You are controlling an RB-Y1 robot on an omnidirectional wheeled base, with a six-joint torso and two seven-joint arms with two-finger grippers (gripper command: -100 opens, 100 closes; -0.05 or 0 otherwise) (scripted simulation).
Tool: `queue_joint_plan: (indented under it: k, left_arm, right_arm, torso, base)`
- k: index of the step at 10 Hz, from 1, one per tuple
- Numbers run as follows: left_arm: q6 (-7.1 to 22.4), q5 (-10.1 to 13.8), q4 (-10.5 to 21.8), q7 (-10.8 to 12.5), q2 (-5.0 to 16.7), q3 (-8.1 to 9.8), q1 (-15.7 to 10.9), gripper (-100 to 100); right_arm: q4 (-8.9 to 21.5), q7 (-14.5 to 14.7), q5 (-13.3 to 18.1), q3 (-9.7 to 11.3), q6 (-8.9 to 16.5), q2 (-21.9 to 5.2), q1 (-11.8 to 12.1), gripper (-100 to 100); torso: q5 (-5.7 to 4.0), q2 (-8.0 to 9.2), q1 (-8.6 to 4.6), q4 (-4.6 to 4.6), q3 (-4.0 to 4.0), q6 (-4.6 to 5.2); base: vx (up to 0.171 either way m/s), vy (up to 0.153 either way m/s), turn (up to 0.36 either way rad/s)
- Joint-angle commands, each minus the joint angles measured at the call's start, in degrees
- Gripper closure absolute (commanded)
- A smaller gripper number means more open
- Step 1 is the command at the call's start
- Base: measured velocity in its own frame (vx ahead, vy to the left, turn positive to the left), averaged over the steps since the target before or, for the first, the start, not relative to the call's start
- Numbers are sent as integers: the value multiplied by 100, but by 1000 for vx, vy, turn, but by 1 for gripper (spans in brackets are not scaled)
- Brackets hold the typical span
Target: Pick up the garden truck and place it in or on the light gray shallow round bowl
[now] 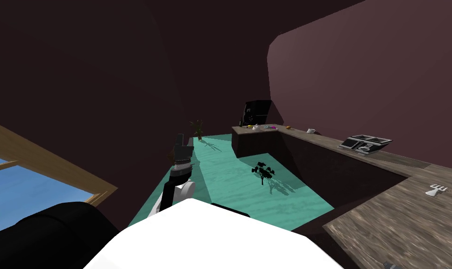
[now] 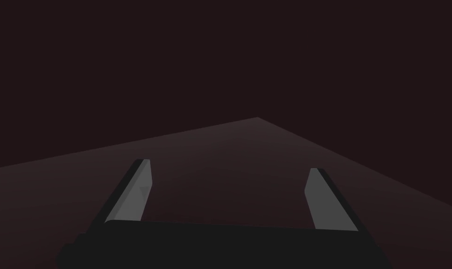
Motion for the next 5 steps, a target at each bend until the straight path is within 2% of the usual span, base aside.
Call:
queue_joint_plan:
  k: [1, 2, 5]
  left_arm:
    - [0, 0, 0, 0, 0, 0, 0, 0]
    - [0, 0, 0, 0, 0, 0, 0, 0]
    - [0, 0, 0, 0, 0, 0, 0, 0]
  right_arm:
    - [-64, 42, -60, 3, -73, 103, 73, 100]
    - [-90, -10, -31, 36, -97, 142, 111, 100]
    - [-96, -131, 43, 100, -155, 214, 179, 100]
  torso:
    - [0, 0, 0, 0, 0, 0]
    - [-14, 7, 0, -3, 2, 4]
    - [-31, -12, -16, -11, -11, 3]
  base:
    - [-92, 259, 50]
    - [-66, 297, 48]
    - [-42, 239, 38]
